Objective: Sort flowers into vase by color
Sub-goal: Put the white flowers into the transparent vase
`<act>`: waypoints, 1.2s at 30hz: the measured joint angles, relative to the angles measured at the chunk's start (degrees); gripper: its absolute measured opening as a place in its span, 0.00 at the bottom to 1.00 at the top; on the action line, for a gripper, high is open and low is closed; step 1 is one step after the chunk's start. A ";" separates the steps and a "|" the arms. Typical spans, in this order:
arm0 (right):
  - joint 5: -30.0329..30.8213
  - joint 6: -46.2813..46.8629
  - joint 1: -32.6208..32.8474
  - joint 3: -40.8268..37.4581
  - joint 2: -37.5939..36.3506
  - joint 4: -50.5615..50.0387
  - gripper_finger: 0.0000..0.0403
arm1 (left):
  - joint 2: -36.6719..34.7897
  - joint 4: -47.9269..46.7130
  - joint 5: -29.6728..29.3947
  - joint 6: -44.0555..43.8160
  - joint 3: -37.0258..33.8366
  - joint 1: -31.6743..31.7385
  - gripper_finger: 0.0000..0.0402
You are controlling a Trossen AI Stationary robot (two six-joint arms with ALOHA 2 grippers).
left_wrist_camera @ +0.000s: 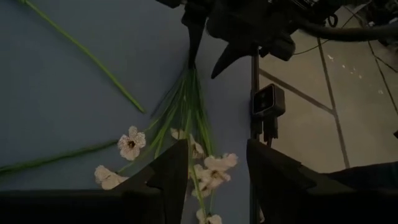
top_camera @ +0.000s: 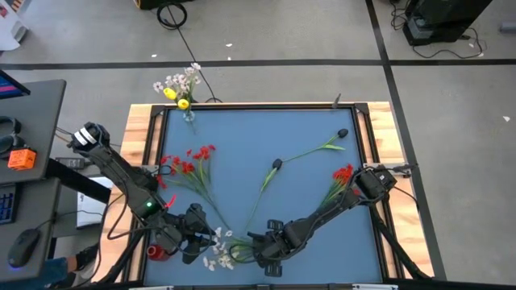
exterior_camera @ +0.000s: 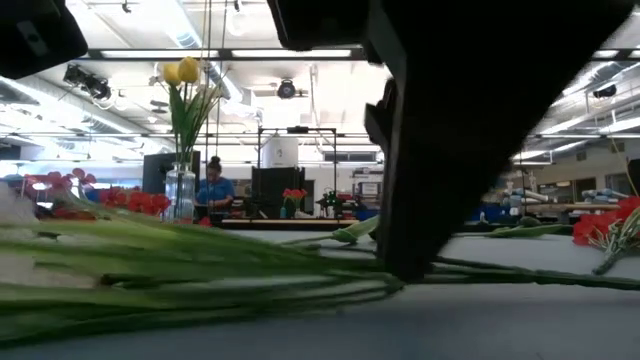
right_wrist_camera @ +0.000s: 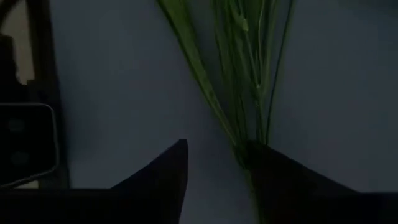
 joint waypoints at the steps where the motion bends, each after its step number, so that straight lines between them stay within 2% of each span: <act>1: 0.62 -0.68 0.14 0.93 0.00 -0.90 0.42 | 0.00 0.03 0.00 -0.06 0.00 0.01 0.42; 8: 8.83 -7.81 1.27 4.04 -0.26 -4.08 0.42 | 0.00 -0.19 -0.33 0.05 0.00 0.11 0.42; 15: 7.55 -11.65 1.10 -0.09 0.20 1.40 0.48 | 0.00 -0.42 -0.46 0.07 0.00 0.13 0.42; 21: 6.43 -11.80 -0.51 -3.49 0.22 1.69 0.52 | 0.00 -0.46 -0.48 0.03 0.00 0.13 0.42; 23: 5.94 -11.54 -0.74 -4.09 0.07 1.77 0.48 | 0.00 -0.54 -0.85 0.00 0.00 0.13 0.42; 25: 5.58 -10.99 -0.76 -4.19 0.04 1.89 0.40 | 0.00 -0.49 -1.01 -0.01 0.00 0.13 0.42; 30: 3.44 -6.73 -0.50 -3.89 0.04 2.41 0.07 | 0.00 -0.88 -2.92 -0.03 0.00 0.13 0.42; 36: 4.59 6.20 -0.21 -3.77 -0.38 2.84 0.05 | -1.37 -1.87 -9.25 -2.75 0.32 0.13 0.42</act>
